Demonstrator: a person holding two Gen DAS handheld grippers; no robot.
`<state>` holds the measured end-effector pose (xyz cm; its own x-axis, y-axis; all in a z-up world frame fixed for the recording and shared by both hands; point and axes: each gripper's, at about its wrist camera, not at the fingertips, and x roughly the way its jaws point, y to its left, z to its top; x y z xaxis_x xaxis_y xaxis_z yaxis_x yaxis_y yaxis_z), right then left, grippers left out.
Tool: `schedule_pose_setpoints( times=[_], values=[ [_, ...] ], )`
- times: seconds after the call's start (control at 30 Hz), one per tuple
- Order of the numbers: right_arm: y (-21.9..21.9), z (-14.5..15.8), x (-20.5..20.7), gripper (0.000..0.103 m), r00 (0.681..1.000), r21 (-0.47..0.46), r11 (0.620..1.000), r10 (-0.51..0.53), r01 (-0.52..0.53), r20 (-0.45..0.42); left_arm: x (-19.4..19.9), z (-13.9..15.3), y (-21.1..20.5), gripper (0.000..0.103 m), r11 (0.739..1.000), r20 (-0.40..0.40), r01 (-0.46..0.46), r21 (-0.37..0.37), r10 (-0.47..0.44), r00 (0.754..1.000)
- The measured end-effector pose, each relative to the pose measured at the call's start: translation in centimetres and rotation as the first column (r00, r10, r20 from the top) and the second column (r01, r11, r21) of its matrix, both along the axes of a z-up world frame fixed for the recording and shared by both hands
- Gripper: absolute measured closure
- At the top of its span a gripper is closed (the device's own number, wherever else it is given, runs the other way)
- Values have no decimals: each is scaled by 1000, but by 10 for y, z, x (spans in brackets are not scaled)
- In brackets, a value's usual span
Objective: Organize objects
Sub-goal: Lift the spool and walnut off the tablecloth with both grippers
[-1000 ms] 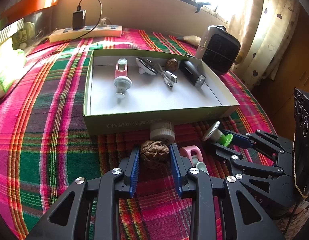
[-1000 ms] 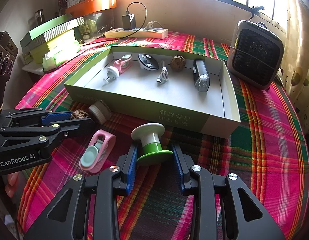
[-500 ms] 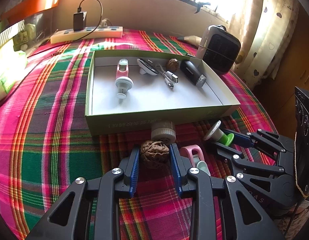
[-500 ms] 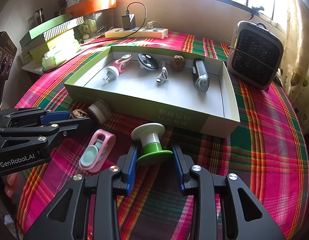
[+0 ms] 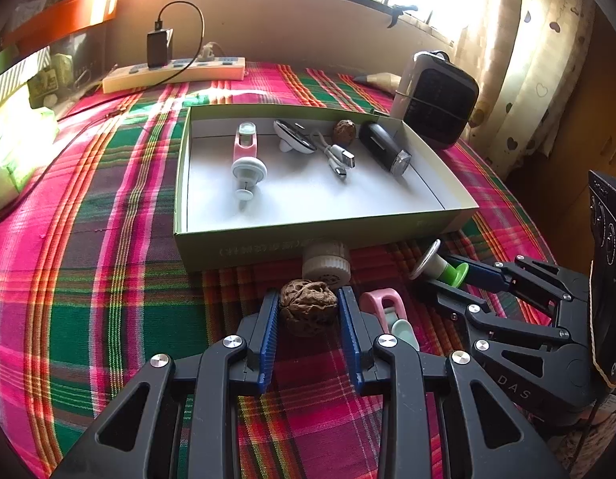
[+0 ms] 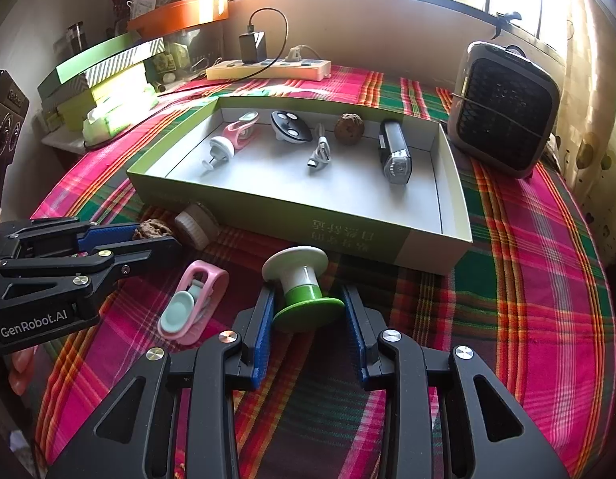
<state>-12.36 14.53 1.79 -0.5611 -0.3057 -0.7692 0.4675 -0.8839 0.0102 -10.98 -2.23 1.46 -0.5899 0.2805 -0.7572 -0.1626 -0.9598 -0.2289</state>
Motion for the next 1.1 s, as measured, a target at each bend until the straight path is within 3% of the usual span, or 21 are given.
schedule_pose_setpoints(
  times=[1.1],
  values=[
    [0,31,-3,69,998,-37,999,-3,0,-65,4,30,-7,76,1000,-70,-20,-10,19,997]
  ],
)
